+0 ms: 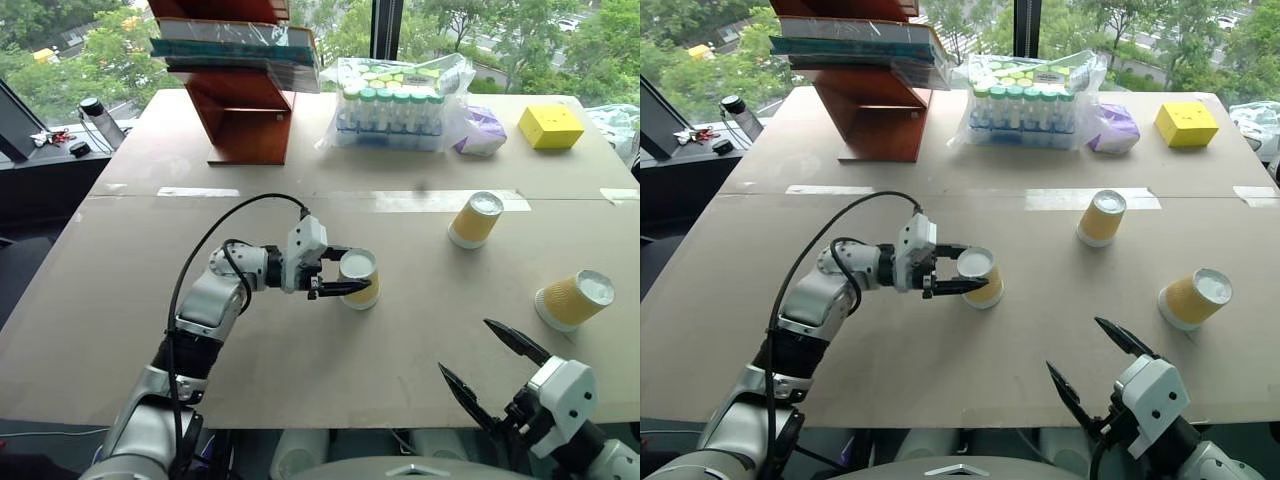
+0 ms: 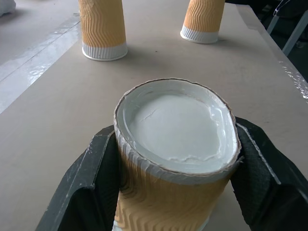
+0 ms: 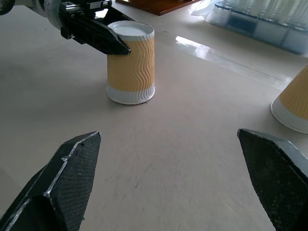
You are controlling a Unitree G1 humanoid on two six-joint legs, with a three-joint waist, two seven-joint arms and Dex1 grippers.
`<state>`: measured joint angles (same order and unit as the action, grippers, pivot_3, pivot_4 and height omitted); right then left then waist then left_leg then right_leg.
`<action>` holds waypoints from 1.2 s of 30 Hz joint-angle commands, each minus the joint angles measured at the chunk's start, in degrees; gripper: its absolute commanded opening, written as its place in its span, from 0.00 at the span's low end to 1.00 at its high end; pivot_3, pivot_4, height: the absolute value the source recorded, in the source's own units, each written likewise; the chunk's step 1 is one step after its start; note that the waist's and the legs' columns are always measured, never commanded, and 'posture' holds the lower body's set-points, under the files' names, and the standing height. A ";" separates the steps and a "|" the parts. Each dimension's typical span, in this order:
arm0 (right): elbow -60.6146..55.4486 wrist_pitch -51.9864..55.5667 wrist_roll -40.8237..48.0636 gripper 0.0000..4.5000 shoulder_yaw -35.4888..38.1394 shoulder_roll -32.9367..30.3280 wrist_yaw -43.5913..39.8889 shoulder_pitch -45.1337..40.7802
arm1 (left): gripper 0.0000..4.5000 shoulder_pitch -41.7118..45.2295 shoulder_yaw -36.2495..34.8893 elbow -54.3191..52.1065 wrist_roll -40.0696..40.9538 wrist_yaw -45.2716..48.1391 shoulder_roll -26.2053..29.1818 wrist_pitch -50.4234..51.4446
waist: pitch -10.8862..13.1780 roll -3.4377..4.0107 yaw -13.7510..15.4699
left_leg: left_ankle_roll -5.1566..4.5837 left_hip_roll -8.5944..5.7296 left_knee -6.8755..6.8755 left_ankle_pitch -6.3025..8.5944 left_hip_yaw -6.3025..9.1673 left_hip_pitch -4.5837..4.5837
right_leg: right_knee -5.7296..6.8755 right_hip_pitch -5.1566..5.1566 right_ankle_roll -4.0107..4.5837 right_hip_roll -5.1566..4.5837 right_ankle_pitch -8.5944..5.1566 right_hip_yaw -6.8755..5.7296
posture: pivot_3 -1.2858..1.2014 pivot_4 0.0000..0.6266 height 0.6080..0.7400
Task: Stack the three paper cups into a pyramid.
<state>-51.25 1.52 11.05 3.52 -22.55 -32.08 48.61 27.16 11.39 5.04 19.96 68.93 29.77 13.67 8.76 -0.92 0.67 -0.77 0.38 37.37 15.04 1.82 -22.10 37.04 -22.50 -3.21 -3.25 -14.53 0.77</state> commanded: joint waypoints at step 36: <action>-3.76 5.91 -2.82 1.00 7.35 7.55 15.62 -3.67 | 1.00 -1.98 -6.90 -9.17 5.29 -0.47 2.63 7.94 | 0.00 0.00 -0.36 | 0.00 0.03 0.06 0.00 0.00 0.02 | 0.15 -0.03 -0.01 0.02 0.00 0.03 | 0.52 0.24 1.00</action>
<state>-52.36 6.12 7.74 8.75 -15.19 -19.05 45.19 25.34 6.98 -1.20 22.90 68.05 31.66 21.11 8.76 -0.92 0.31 -0.77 0.44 37.43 15.04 1.81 -22.09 37.24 -22.58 -3.22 -3.22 -14.52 0.84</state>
